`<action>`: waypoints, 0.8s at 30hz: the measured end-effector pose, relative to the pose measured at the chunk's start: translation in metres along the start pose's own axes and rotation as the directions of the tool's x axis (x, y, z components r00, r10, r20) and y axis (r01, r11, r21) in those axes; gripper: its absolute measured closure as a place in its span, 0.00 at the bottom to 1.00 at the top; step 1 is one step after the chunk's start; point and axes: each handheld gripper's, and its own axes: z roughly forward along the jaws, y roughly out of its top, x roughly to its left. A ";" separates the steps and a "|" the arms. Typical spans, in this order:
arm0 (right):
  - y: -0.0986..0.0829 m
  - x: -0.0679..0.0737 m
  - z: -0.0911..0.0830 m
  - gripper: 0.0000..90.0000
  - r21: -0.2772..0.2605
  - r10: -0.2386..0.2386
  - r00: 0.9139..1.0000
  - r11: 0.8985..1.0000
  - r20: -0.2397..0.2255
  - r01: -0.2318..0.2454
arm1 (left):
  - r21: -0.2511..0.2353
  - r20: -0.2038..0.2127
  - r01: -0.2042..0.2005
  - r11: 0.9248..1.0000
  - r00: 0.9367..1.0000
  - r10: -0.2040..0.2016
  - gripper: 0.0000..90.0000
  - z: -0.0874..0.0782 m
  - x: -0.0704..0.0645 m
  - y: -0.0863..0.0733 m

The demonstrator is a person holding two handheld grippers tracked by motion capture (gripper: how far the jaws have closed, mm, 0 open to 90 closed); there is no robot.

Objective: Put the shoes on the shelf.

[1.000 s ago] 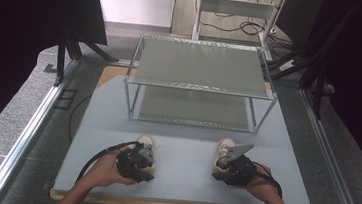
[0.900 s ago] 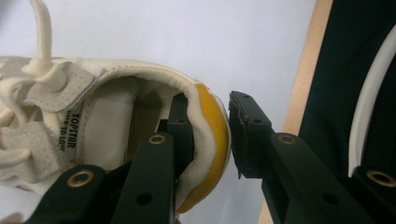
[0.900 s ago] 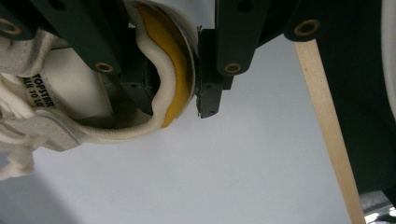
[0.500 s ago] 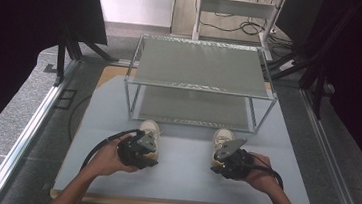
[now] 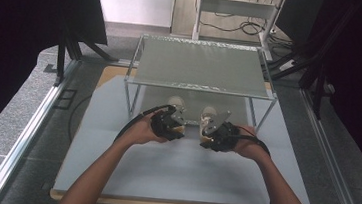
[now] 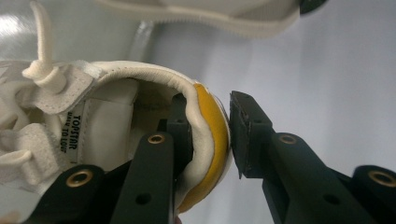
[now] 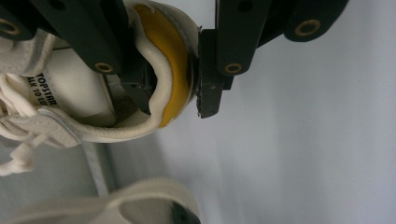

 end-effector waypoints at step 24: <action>0.005 -0.021 0.027 0.34 -0.139 0.101 0.953 0.988 0.287 -0.062 | -0.160 -0.244 0.118 0.980 0.957 -0.155 0.28 0.015 0.014 0.014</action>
